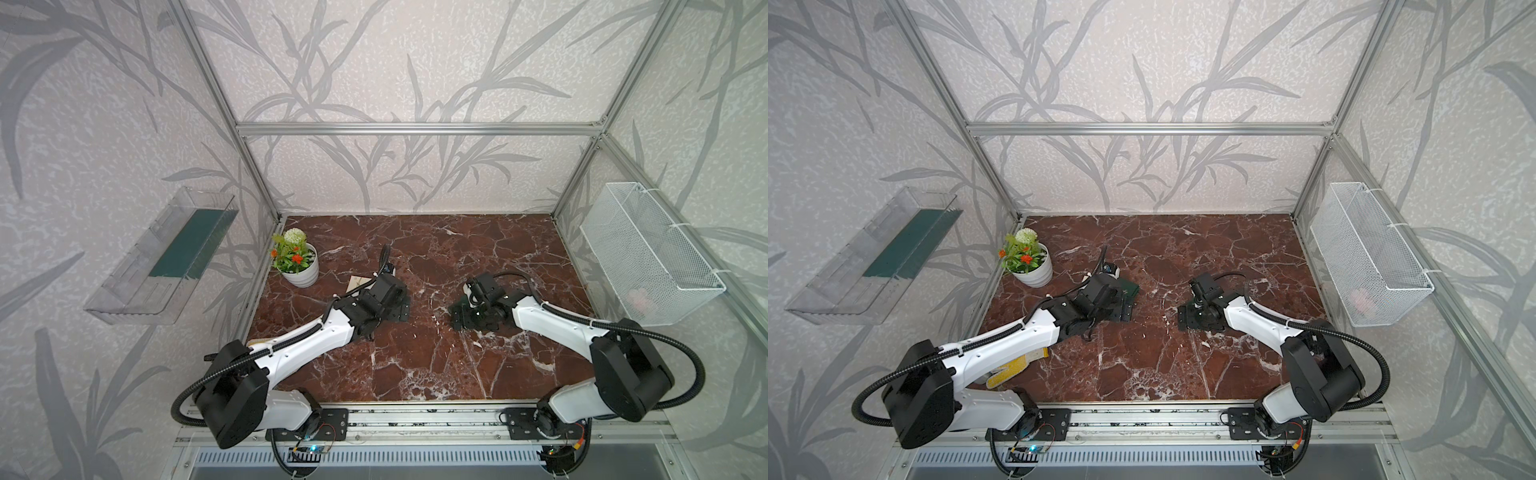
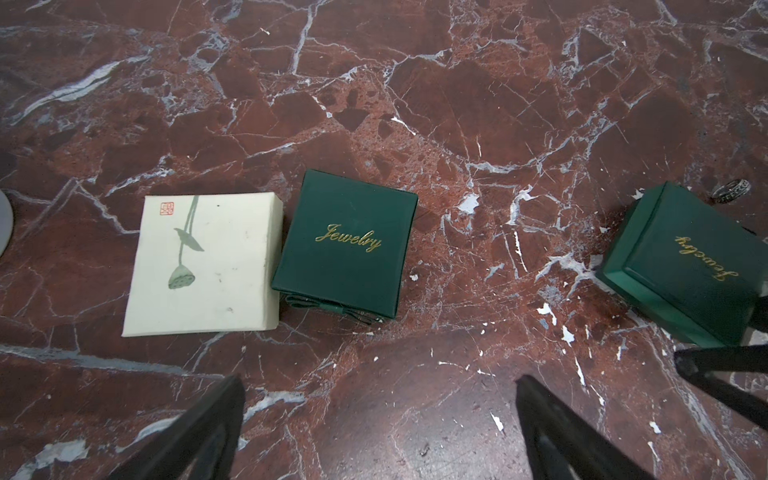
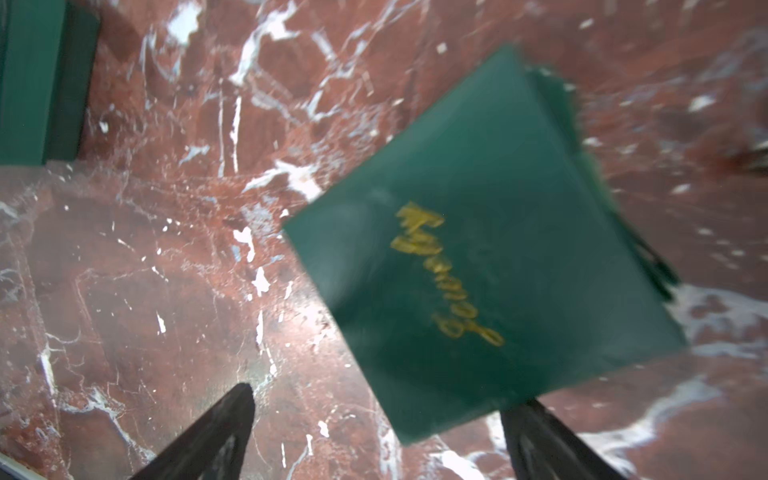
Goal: Take the rings out of the lift-off lid box
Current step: Adjust the jewelry box at the center of the board.
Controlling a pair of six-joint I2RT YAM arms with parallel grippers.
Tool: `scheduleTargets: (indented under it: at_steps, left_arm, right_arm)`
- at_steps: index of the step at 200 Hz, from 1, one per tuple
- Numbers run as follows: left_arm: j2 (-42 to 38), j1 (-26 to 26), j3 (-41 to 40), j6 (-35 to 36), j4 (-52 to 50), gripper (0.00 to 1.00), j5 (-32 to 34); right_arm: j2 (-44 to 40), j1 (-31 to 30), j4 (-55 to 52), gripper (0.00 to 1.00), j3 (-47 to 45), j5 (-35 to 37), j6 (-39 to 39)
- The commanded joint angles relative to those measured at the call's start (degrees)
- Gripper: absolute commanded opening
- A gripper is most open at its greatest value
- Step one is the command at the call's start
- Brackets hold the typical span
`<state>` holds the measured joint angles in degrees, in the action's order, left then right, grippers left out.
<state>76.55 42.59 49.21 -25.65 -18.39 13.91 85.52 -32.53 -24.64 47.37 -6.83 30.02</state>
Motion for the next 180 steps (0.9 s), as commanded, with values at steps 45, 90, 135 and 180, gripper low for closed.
scheduleTargets:
  at_steps: [45, 90, 135, 180]
  left_arm:
    - [-2.4, 0.1, -1.4, -1.8, 0.0, 0.99, -0.5]
    - [-3.6, 0.0, -2.4, -2.4, 1.2, 0.99, -0.7]
    - [-4.5, 0.0, -2.8, -2.3, 1.4, 0.99, -0.6]
    - [-6.7, 0.1, -4.0, -2.2, 1.8, 0.99, 1.6]
  right_arm:
    - [1.0, -4.4, -3.8, 0.97, 4.8, 7.7, 5.2]
    - [-3.7, -3.3, -10.1, 0.99, 5.8, 14.1, 2.4]
    - [-1.1, 0.7, -9.7, 0.99, 8.6, 12.2, -2.5]
    - [5.1, 3.7, -9.3, 0.99, 13.4, 7.4, -5.7]
